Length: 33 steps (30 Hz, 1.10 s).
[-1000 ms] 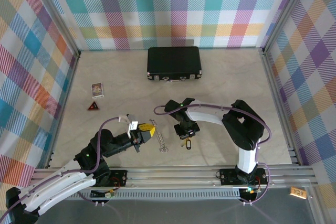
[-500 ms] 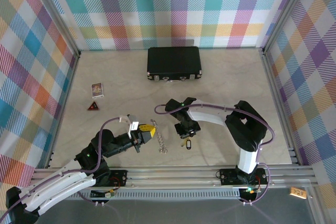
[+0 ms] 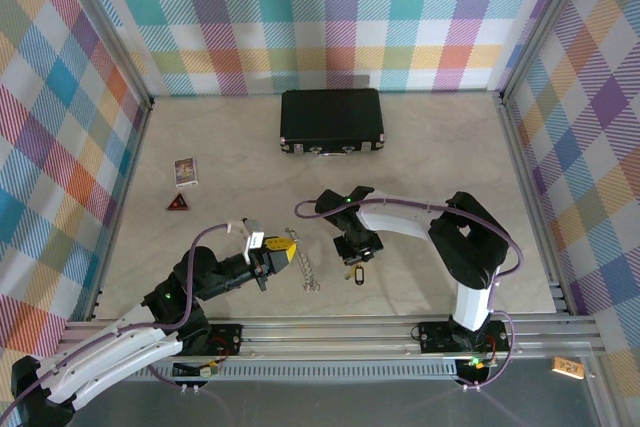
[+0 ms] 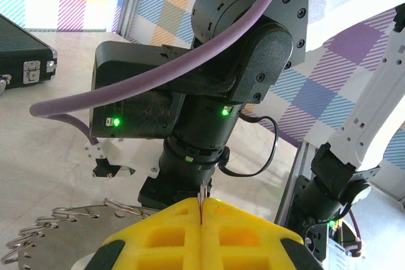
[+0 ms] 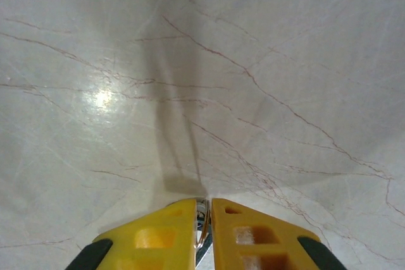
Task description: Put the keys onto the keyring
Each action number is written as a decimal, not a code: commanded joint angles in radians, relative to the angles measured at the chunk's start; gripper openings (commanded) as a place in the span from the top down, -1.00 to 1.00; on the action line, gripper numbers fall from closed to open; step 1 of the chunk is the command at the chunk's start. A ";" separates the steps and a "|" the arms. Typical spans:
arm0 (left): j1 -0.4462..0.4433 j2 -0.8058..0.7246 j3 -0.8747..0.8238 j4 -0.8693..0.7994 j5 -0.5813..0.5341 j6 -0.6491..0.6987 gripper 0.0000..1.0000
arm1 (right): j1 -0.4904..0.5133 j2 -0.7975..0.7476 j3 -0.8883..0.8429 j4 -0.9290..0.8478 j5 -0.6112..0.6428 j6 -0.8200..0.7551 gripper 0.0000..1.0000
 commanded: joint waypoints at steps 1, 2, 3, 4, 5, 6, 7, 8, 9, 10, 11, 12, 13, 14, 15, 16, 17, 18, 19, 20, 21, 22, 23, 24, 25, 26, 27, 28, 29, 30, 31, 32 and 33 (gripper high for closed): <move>0.010 -0.033 -0.006 0.040 0.010 0.012 1.00 | 0.004 -0.032 -0.014 -0.029 0.004 0.011 0.70; 0.010 -0.040 -0.008 0.037 0.007 0.013 1.00 | 0.003 -0.033 -0.014 -0.029 0.005 0.011 0.71; 0.010 -0.048 -0.009 0.035 0.001 0.013 1.00 | 0.003 -0.033 -0.012 -0.029 0.005 0.011 0.72; 0.010 -0.055 -0.010 0.031 -0.001 0.012 1.00 | 0.003 -0.034 -0.012 -0.030 0.005 0.011 0.74; 0.010 -0.058 -0.012 0.030 -0.003 0.011 1.00 | 0.003 -0.035 -0.012 -0.031 0.007 0.011 0.75; 0.009 -0.060 -0.012 0.030 -0.003 0.012 1.00 | 0.003 -0.035 -0.012 -0.031 0.007 0.009 0.77; 0.010 -0.058 -0.013 0.030 -0.003 0.011 1.00 | 0.003 -0.039 -0.011 -0.031 0.008 0.010 0.78; 0.010 -0.058 -0.012 0.030 -0.001 0.010 1.00 | 0.003 -0.042 -0.012 -0.031 0.009 0.011 0.79; 0.010 -0.055 -0.012 0.032 0.000 0.010 1.00 | 0.003 -0.045 -0.012 -0.031 0.009 0.012 0.81; 0.010 -0.052 -0.012 0.033 0.002 0.009 1.00 | 0.003 -0.048 -0.012 -0.031 0.010 0.011 0.83; 0.010 -0.053 -0.012 0.033 0.003 0.010 1.00 | 0.003 -0.049 -0.012 -0.032 0.010 0.012 0.84; 0.010 -0.051 -0.010 0.032 0.004 0.010 1.00 | 0.003 -0.053 -0.012 -0.035 0.011 0.012 0.86; 0.009 -0.051 -0.009 0.033 0.003 0.010 1.00 | 0.004 -0.059 -0.015 -0.033 0.011 0.012 0.88; 0.010 -0.049 -0.008 0.031 0.005 0.010 1.00 | 0.003 -0.064 -0.019 -0.029 0.013 0.014 0.91; 0.010 -0.050 -0.007 0.032 0.006 0.008 1.00 | 0.002 -0.074 -0.024 -0.026 0.009 0.015 0.93; 0.010 -0.047 -0.004 0.031 0.008 0.007 1.00 | 0.003 -0.087 -0.031 -0.019 0.008 0.015 0.96; 0.010 -0.048 -0.002 0.029 0.011 0.006 1.00 | 0.003 -0.099 -0.040 -0.011 0.004 0.013 0.98; 0.010 -0.048 0.001 0.031 0.015 0.002 1.00 | 0.003 -0.119 -0.051 0.004 0.001 0.005 1.00; 0.010 -0.047 0.004 0.032 0.019 0.002 1.00 | 0.004 -0.152 -0.073 0.039 -0.008 -0.011 1.00; 0.010 -0.048 0.007 0.034 0.023 -0.003 1.00 | 0.005 -0.191 -0.098 0.076 -0.018 -0.020 1.00; 0.010 -0.047 0.010 0.038 0.026 -0.005 1.00 | 0.005 -0.244 -0.128 0.125 -0.036 -0.035 1.00; 0.010 -0.045 0.014 0.042 0.031 -0.006 1.00 | 0.005 -0.301 -0.158 0.179 -0.053 -0.058 1.00; 0.010 -0.040 0.018 0.045 0.034 -0.008 1.00 | 0.005 -0.354 -0.183 0.218 -0.069 -0.079 1.00; 0.010 -0.034 0.024 0.049 0.039 -0.010 1.00 | 0.006 -0.417 -0.213 0.278 -0.091 -0.109 1.00; 0.009 -0.026 0.032 0.052 0.044 -0.013 1.00 | 0.008 -0.483 -0.244 0.344 -0.118 -0.141 1.00; 0.010 -0.020 0.038 0.060 0.052 -0.016 1.00 | 0.009 -0.538 -0.271 0.399 -0.142 -0.165 1.00; 0.010 -0.011 0.047 0.066 0.062 -0.018 1.00 | 0.011 -0.603 -0.302 0.461 -0.174 -0.186 1.00; 0.010 -0.002 0.058 0.072 0.073 -0.020 1.00 | 0.011 -0.662 -0.335 0.526 -0.205 -0.206 1.00; 0.010 0.005 0.068 0.075 0.082 -0.021 1.00 | 0.011 -0.708 -0.363 0.581 -0.241 -0.222 1.00; 0.010 0.014 0.080 0.079 0.097 -0.020 1.00 | 0.011 -0.756 -0.393 0.645 -0.282 -0.235 1.00; 0.010 0.022 0.092 0.084 0.109 -0.017 1.00 | 0.011 -0.797 -0.420 0.706 -0.321 -0.247 1.00; 0.010 0.029 0.101 0.091 0.121 -0.016 1.00 | 0.010 -0.826 -0.436 0.758 -0.359 -0.257 1.00; 0.010 0.038 0.112 0.096 0.139 -0.013 1.00 | 0.011 -0.850 -0.455 0.821 -0.410 -0.268 1.00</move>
